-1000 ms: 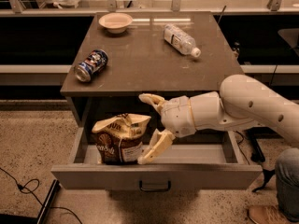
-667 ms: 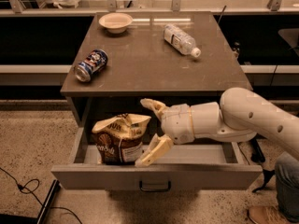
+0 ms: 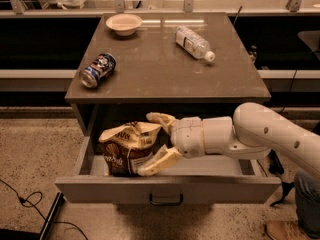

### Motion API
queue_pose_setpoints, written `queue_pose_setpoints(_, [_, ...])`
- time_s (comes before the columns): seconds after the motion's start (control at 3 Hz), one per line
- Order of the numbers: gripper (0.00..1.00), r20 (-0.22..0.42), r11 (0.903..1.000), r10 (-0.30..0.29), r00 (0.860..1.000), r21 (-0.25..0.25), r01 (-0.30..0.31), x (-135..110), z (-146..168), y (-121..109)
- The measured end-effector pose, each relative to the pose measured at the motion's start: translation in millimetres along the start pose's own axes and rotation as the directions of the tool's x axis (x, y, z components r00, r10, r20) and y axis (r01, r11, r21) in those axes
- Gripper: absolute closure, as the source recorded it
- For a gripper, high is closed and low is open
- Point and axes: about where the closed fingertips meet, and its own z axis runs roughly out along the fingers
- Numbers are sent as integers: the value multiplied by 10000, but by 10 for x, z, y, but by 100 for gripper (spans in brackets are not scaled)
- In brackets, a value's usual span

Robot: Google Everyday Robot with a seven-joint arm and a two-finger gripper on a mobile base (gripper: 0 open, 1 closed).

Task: Pick brown chip bag from top drawer and place on counter

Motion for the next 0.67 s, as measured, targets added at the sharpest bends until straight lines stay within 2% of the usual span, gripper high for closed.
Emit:
queue_pose_setpoints(0.33, [47, 5, 10000, -18, 10000, -50, 19, -11, 21, 11])
queue_pose_setpoints(0.67, [71, 13, 10000, -30, 10000, -84, 30, -19, 35, 18])
